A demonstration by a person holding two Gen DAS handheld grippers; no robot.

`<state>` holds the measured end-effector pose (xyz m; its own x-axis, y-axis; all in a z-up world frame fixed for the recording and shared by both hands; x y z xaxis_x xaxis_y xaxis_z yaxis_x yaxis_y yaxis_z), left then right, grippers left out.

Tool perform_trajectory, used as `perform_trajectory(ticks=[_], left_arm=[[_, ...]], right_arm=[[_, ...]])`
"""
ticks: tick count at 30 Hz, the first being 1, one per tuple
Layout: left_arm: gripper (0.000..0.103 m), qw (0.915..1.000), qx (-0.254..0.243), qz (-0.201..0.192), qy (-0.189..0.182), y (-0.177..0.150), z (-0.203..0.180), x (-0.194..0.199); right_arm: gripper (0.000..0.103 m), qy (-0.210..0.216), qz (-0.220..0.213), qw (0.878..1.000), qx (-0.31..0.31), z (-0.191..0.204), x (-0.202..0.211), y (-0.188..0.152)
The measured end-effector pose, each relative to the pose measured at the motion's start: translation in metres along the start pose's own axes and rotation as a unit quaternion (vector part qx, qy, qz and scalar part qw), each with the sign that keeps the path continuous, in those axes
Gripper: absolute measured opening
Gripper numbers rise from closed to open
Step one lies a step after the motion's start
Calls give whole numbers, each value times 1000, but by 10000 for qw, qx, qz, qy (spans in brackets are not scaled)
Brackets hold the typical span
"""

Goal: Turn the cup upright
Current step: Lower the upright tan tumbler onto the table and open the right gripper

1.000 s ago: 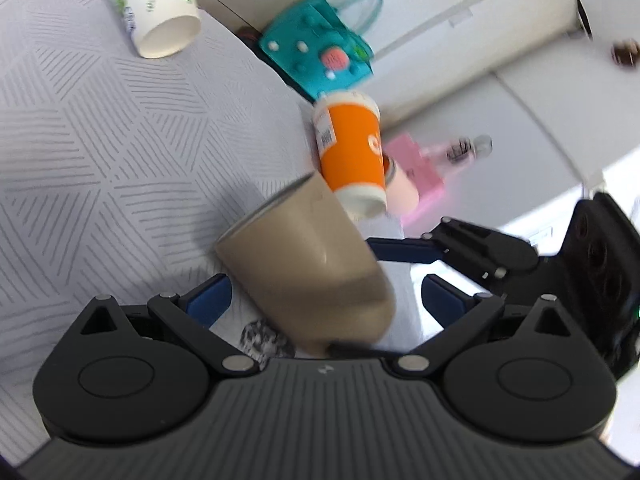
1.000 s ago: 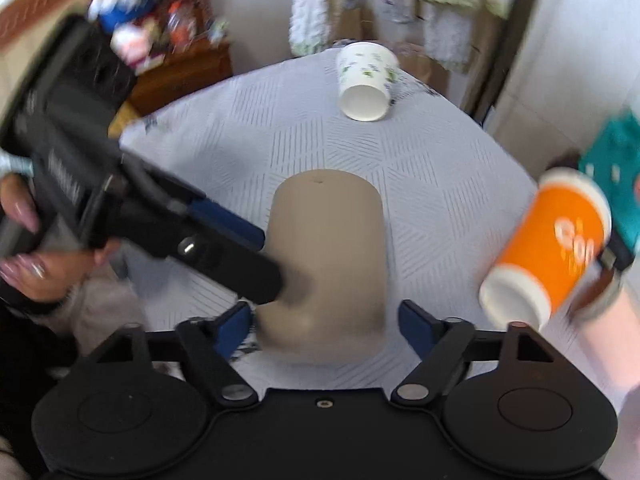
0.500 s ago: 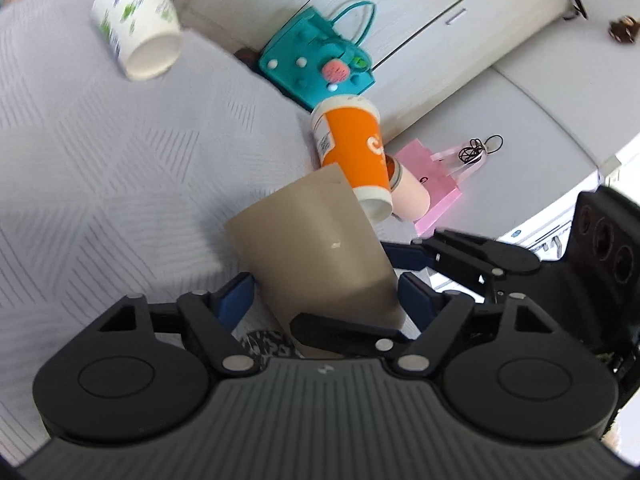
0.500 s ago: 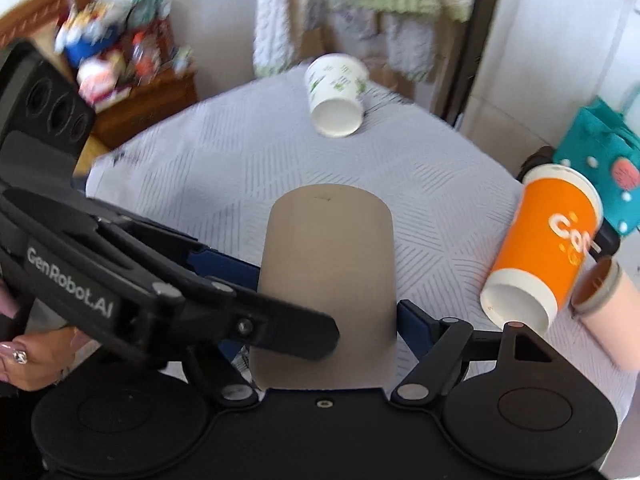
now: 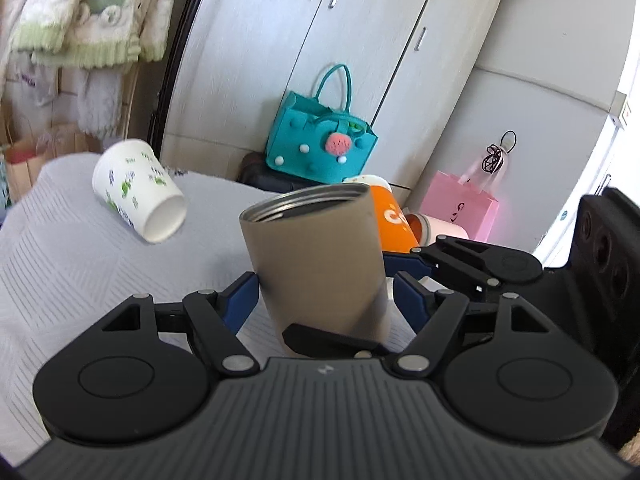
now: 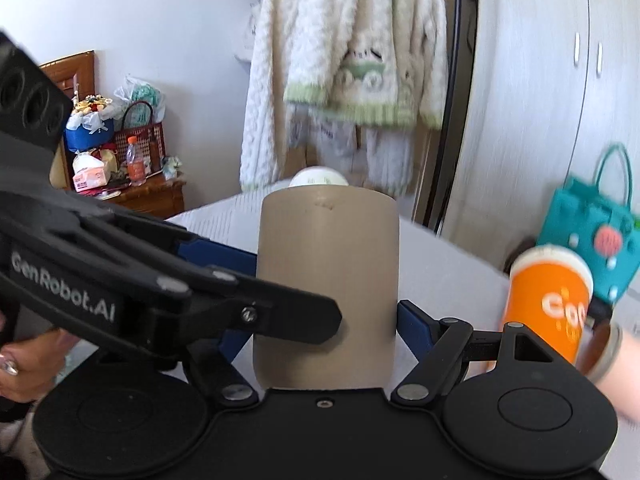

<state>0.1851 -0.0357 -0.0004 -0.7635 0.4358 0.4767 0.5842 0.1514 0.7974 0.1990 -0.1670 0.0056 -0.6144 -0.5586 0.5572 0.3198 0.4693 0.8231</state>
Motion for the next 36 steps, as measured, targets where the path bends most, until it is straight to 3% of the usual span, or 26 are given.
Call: perform_trajectory(ticks=[9, 16, 21, 25, 36], left_arm=[[73, 9988, -298, 96, -389, 2, -3, -17], [73, 9982, -554, 5, -241, -3, -13, -17], [76, 9983, -324, 281, -394, -7, -13, -16], [76, 9983, -538, 204, -96, -11, -17, -7], [80, 9956, -888, -19, 303, -16, -33, 30]], right_arm=[[81, -246, -89, 9994, -233, -13, -10, -13], [82, -251, -155, 9988, -382, -16, -12, -17], [83, -506, -116, 9981, -340, -10, -6, -16], [84, -555, -168, 9979, -305, -6, 5, -17], [87, -762, -121, 9961, -427, 15, 44, -24]])
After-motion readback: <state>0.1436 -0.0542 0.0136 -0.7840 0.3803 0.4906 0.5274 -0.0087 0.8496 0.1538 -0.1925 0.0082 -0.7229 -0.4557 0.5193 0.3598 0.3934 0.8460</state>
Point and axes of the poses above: each gripper's, at about its wrist camera, not at the fingertips, and x roughly against the way its jaws point, z to its left, y to its top, the point moved 3 cm from there along -x, roughly the way its jaws point, and after that the axes turned 4 degrees about z, right-handed, at the moved point
